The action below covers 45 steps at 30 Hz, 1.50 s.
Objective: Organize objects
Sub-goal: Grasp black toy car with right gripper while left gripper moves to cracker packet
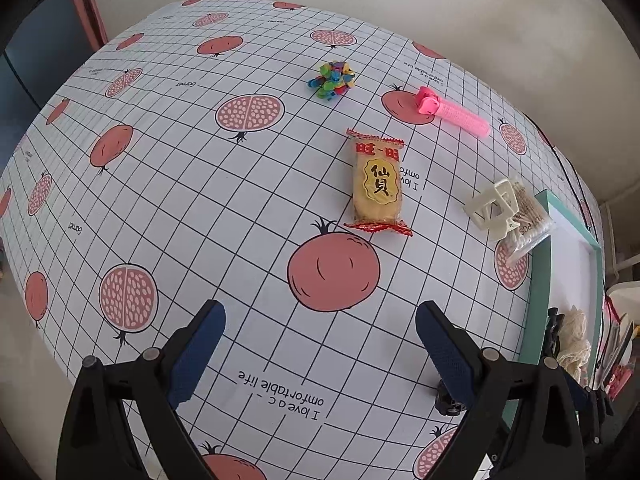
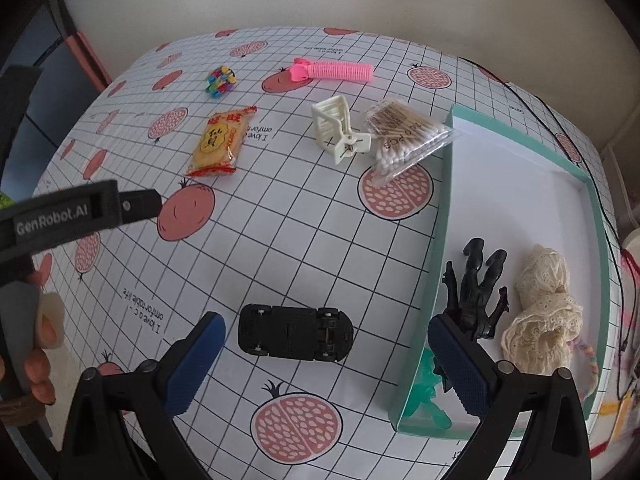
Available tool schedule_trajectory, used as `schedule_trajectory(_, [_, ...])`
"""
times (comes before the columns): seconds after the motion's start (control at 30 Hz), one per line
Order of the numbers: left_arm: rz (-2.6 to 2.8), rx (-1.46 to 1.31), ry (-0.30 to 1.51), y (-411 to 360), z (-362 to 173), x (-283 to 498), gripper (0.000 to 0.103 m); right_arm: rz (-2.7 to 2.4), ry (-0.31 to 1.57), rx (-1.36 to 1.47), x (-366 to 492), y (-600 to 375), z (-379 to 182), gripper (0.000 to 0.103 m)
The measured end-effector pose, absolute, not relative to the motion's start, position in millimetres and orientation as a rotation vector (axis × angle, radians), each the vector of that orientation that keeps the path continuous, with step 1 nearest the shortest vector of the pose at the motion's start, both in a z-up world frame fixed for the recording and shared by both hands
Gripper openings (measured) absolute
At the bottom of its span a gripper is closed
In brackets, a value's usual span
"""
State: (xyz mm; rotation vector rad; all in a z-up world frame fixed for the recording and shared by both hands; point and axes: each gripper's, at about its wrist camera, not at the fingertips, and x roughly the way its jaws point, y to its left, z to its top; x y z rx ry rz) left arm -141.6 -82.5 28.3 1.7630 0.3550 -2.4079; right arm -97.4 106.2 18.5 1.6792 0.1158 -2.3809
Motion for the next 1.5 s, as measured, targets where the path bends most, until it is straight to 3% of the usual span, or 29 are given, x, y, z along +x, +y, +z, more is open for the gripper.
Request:
schedule_trajectory(0.47, [-2.407, 1.794, 0.369, -76, 26, -142, 0.096, -2.254, 0.511, 1.711, -82, 89, -9, 0.102])
schedule_trajectory(0.87, [-2.382, 1.823, 0.377, -76, 19, -145, 0.096, -2.326, 0.437, 1.705, -100, 90, -12, 0.1])
schedule_trajectory(1.5, [-2.45, 1.759, 0.411, -83, 18, -157, 0.096, -2.263, 0.348, 1.764, -114, 85, -24, 0.082])
